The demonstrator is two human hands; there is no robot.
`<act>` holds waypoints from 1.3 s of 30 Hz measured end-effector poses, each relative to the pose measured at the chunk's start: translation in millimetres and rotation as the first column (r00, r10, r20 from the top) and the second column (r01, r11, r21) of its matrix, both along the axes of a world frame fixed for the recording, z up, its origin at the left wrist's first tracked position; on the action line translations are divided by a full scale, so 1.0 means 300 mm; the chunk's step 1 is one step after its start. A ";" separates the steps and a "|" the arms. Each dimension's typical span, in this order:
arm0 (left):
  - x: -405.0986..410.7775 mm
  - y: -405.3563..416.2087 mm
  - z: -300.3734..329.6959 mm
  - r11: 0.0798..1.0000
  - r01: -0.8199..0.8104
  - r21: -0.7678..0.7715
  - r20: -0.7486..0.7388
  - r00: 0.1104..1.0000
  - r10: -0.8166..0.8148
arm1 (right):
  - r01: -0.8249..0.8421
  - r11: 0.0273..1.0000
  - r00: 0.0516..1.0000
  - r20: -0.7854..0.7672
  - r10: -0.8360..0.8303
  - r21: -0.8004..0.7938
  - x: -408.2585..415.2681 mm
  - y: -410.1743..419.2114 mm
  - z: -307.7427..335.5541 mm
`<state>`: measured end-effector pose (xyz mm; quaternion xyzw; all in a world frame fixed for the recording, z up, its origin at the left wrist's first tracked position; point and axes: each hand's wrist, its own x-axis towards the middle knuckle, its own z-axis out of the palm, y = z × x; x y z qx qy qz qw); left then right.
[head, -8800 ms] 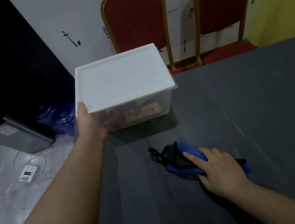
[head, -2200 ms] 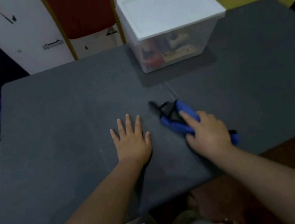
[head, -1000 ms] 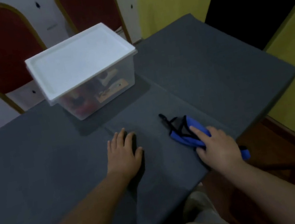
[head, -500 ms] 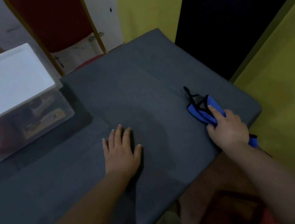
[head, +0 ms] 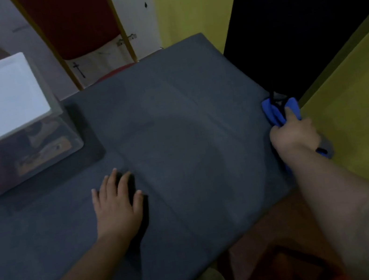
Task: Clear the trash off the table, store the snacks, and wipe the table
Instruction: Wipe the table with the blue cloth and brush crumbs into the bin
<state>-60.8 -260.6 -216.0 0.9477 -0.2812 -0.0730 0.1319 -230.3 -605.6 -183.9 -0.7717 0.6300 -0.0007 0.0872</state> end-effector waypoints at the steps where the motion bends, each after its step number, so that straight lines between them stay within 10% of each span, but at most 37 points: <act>1: 0.006 0.009 0.003 1.000 -0.021 -0.005 -0.004 1.000 0.021 | -0.068 0.998 0.998 0.002 0.068 -0.015 0.058 0.051 0.003; 10: 0.045 0.122 0.027 0.965 -0.213 -0.155 -0.050 0.977 0.208 | -0.879 0.477 0.474 0.091 0.876 -0.009 0.259 0.888 -0.009; 13: 0.070 0.201 0.022 0.973 -0.197 -0.117 -0.045 0.980 0.193 | -0.880 0.474 0.473 0.052 0.880 -0.023 0.199 0.839 -0.022; 21: 0.080 0.334 0.014 0.975 -0.186 -0.120 -0.056 0.982 0.180 | -0.306 0.952 0.951 -0.032 0.307 0.028 0.279 0.402 0.028; 25: 0.085 0.369 0.012 0.962 -0.227 -0.150 -0.057 0.974 0.221 | -0.498 0.867 0.867 0.013 0.498 0.007 0.518 0.614 0.009; 33: 0.129 0.424 0.061 0.930 -0.246 -0.273 -0.056 0.969 0.240 | -0.931 0.361 0.365 0.076 0.928 0.062 0.502 1.060 -0.005; 39: 0.133 0.474 0.064 0.939 -0.223 -0.262 -0.078 0.975 0.209 | -0.824 0.566 0.567 -0.041 0.823 -0.035 0.336 0.847 -0.021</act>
